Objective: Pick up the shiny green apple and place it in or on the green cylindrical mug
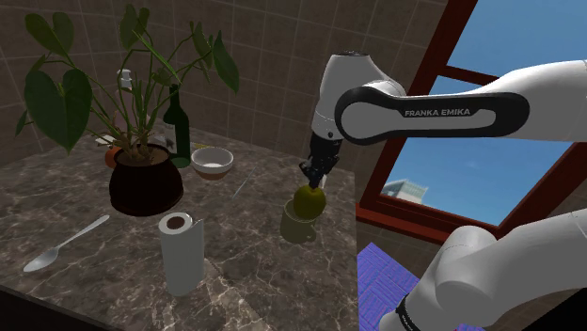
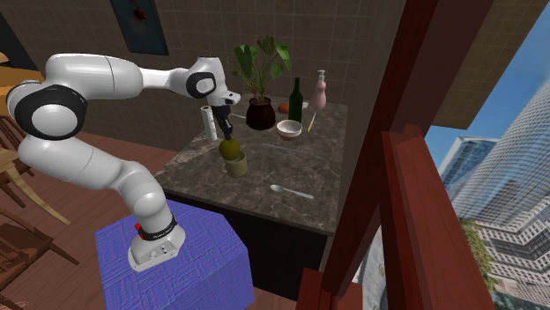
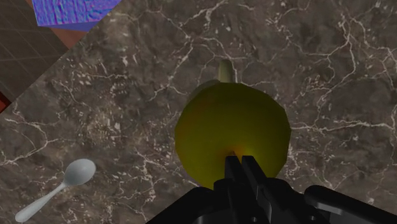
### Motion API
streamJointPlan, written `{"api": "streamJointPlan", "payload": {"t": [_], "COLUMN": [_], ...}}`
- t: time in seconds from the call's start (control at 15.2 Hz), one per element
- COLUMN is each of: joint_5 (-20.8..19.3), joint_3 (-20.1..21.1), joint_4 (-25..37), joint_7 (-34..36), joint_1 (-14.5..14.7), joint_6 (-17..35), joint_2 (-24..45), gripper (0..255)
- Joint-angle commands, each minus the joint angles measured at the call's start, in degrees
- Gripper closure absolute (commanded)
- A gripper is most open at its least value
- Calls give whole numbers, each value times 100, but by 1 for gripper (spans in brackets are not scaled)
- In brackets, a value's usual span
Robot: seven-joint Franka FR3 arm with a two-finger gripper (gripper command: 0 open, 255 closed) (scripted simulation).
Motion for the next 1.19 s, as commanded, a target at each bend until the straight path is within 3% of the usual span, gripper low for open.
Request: {"api": "streamJointPlan", "payload": {"t": [0.0,0.33,0.59,1.12], "joint_5": [0,0,15,15], "joint_3": [0,0,4,4], "joint_4": [0,0,675,674], "joint_7": [0,0,-8,-8], "joint_1": [0,0,10,10], "joint_6": [1,0,-746,-745], "joint_2": [0,0,-73,-73], "gripper": [0,0,0,0]}}
